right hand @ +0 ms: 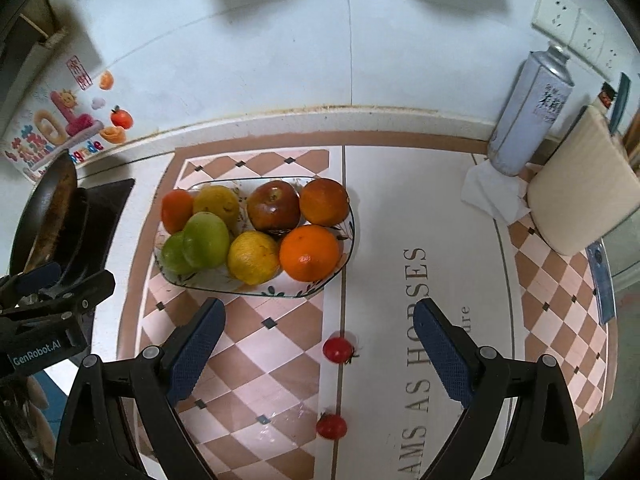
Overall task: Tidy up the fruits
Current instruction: 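Lift both tools away from the plate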
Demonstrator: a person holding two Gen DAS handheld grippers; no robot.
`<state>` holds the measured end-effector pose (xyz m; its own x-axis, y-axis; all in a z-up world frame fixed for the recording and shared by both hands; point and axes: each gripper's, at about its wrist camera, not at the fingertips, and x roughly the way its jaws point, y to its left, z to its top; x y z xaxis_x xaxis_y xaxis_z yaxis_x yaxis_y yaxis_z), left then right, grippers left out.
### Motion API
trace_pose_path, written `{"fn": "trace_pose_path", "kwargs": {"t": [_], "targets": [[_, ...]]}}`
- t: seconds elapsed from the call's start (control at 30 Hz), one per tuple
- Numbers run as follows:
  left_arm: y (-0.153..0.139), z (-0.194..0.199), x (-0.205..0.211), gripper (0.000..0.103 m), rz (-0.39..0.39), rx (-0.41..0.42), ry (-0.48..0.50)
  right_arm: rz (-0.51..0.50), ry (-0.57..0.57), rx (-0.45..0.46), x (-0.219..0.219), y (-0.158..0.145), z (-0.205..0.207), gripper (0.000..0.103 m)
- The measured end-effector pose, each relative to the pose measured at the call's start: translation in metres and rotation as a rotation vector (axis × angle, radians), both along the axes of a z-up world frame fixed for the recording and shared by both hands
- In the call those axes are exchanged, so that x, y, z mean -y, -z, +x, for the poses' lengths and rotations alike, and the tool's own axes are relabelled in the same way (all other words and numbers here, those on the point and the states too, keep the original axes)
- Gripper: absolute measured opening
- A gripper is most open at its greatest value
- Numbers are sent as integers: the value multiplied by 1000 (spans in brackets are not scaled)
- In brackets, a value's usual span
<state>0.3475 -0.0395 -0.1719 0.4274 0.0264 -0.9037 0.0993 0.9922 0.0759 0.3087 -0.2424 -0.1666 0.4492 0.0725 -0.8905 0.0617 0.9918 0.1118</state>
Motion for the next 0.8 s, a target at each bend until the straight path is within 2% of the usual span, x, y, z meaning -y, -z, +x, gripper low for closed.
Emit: {"fn": "trace_pose_path", "kwargs": {"t": [0.53,0.8], "targets": [[-82,-76,-6,95,-74,163,41,3,6,179,-10,-92,-85,97],[-105,-105,-10,95,-87,219,43,5,4,236,-14,-122,-117,97]]}}
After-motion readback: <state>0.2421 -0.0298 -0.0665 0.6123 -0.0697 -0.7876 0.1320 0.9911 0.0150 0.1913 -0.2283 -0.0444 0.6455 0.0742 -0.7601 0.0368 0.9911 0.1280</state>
